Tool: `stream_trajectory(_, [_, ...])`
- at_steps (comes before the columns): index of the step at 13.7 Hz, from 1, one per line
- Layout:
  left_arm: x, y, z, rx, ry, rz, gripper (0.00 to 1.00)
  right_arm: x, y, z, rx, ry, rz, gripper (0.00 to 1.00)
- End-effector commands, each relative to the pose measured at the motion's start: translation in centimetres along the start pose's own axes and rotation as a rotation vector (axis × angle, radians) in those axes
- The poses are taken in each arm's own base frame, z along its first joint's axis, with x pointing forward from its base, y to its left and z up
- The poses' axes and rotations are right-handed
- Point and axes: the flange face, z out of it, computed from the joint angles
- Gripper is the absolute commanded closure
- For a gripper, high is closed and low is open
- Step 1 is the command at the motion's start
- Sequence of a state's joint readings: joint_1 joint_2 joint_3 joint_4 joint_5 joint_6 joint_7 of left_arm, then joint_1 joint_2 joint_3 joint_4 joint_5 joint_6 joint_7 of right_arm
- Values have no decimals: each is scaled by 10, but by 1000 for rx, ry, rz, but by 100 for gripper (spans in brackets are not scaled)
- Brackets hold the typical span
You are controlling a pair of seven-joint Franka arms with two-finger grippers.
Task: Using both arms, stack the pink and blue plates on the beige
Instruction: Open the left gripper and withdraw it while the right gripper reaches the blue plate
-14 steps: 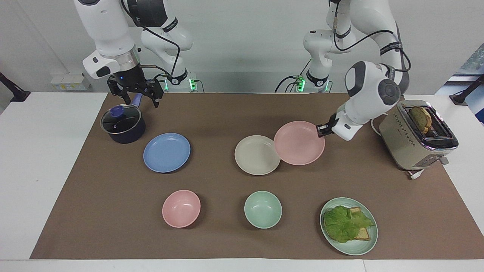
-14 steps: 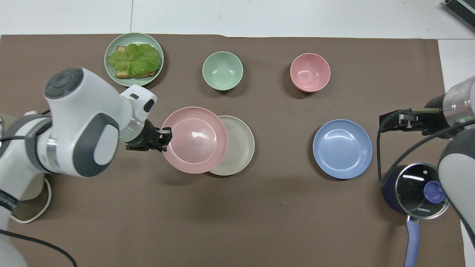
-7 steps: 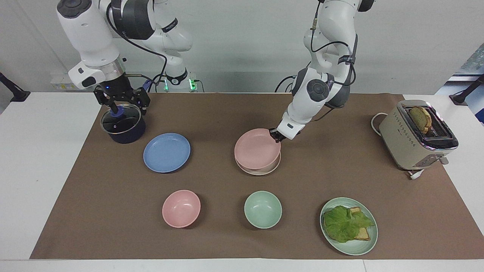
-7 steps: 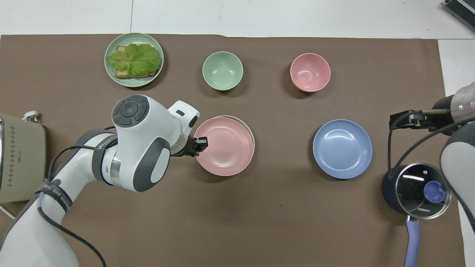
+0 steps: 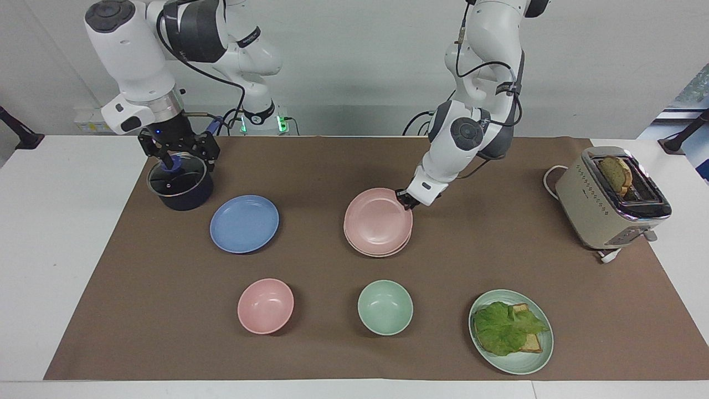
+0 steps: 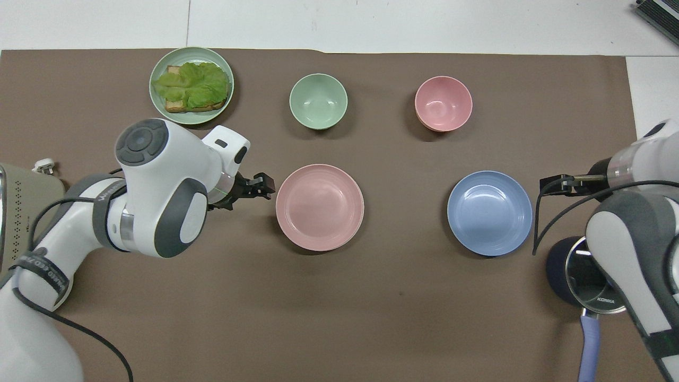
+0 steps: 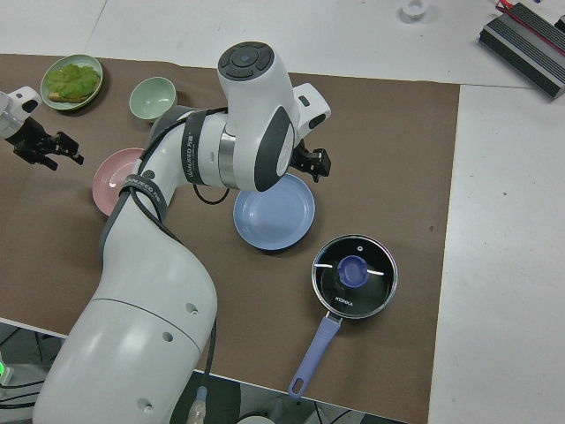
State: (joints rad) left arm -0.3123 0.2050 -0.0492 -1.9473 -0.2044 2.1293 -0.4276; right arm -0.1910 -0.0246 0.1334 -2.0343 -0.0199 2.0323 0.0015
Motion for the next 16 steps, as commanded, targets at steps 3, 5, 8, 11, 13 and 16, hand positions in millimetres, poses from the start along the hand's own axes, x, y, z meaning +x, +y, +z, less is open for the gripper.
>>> stream_trajectory(3, [41, -95, -34, 74, 47, 83, 0, -13, 9, 56, 14, -30, -46, 0])
stream_trajectory(5, [53, -120, -63, 77, 67, 105, 0, -16, 28, 86, 89, -19, -35, 1])
stream_trajectory(8, [55, -148, -133, 126, 71, 157, 0, -17, 41, 111, 115, -24, -16, 5])
stream_trajectory(11, [44, -171, -190, 163, 60, 244, 0, -17, 43, 132, 183, -48, 46, 14])
stream_trajectory(13, [37, -169, -216, 162, 79, 243, 0, -19, 44, 145, 195, -60, 58, 18])
stream_trajectory(16, [33, -153, -251, 155, 106, 225, 0, -28, 44, 162, 188, -49, 53, 20])
